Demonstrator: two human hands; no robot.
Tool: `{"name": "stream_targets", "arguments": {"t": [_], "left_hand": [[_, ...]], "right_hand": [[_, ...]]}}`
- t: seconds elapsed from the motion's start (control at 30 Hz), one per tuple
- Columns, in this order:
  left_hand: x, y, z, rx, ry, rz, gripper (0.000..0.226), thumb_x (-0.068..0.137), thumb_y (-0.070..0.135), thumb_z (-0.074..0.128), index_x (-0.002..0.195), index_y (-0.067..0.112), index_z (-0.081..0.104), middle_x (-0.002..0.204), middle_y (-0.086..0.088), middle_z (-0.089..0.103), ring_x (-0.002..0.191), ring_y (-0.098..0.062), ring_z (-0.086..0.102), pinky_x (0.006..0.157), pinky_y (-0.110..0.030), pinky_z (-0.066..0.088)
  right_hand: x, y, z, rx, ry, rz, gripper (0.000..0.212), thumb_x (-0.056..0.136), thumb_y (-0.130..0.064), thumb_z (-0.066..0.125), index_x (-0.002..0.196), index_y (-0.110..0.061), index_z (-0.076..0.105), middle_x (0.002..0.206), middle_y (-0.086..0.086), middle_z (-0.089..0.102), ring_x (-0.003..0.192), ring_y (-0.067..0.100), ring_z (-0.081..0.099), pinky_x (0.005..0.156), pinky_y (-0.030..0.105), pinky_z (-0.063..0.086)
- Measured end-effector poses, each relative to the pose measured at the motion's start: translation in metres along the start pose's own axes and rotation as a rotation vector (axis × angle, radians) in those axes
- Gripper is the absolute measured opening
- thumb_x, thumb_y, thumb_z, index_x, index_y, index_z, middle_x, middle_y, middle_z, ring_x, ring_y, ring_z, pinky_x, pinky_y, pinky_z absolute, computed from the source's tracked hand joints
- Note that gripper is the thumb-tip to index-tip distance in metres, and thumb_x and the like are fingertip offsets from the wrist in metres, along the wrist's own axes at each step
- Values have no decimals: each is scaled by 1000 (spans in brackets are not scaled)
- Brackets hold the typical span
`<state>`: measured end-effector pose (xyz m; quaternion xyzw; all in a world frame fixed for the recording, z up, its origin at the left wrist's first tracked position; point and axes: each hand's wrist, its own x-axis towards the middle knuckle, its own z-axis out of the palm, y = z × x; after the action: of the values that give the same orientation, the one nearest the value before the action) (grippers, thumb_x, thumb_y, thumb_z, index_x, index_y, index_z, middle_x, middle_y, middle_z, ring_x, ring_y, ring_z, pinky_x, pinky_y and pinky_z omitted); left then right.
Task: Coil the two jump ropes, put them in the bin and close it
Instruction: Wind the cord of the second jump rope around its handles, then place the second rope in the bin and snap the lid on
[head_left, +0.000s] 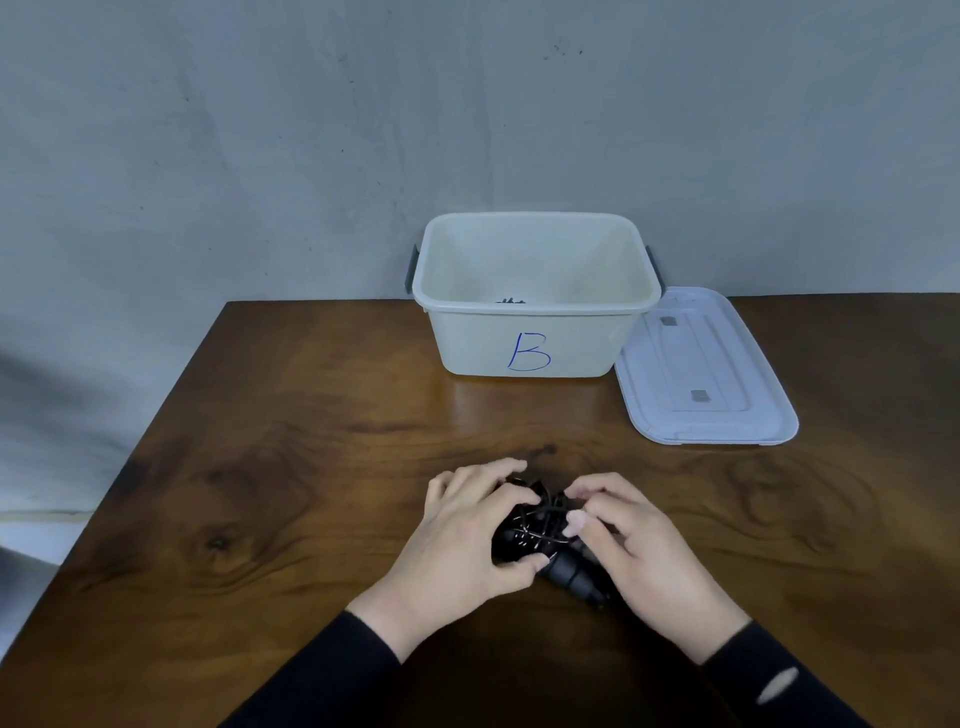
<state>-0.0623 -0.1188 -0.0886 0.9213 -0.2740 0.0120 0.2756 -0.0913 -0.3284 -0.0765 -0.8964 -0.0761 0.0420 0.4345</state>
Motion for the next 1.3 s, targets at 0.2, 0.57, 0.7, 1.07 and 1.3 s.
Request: {"name": "stream_targets", "arguments": {"t": [0.2, 0.57, 0.7, 1.07, 1.3], "left_hand": [[-4, -3, 0, -64, -76, -23, 82, 71, 66, 70, 142, 45, 34, 149, 27, 21, 135, 1, 14, 113, -34, 22], [-8, -32, -10, -589, 405, -256, 39, 94, 42, 47, 134, 40, 47, 133, 14, 55, 126, -16, 53, 103, -30, 44], [3, -48, -23, -578, 466, -378, 28, 95, 40, 47, 122, 41, 56, 121, 16, 63, 117, -9, 58, 95, -14, 45], [94, -92, -48, -582, 443, -536, 55, 94, 42, 59, 144, 36, 37, 139, 14, 50, 124, 2, 48, 106, -23, 39], [118, -111, -36, -277, 228, -439, 91, 81, 66, 59, 150, 51, 2, 152, 21, 36, 142, -11, 31, 115, -38, 33]], "right_hand": [[7, -4, -2, 94, -90, 365, 59, 74, -61, 69, 124, -40, 47, 110, -12, 62, 89, 7, 67, 80, 28, 55], [15, -31, -8, 581, -198, 530, 18, 87, -19, 69, 104, -14, 74, 82, 11, 78, 68, 25, 70, 70, 41, 58], [24, -51, -34, 455, -165, 392, 24, 85, -22, 72, 108, -28, 75, 97, 4, 80, 86, 23, 77, 88, 43, 59], [185, -104, -164, -284, 104, -171, 52, 87, -25, 74, 134, -34, 54, 110, -10, 59, 97, -1, 58, 82, 13, 39], [297, -46, -121, -855, -114, -556, 58, 90, -30, 69, 142, -24, 45, 112, -2, 53, 100, 20, 55, 87, 33, 49]]}}
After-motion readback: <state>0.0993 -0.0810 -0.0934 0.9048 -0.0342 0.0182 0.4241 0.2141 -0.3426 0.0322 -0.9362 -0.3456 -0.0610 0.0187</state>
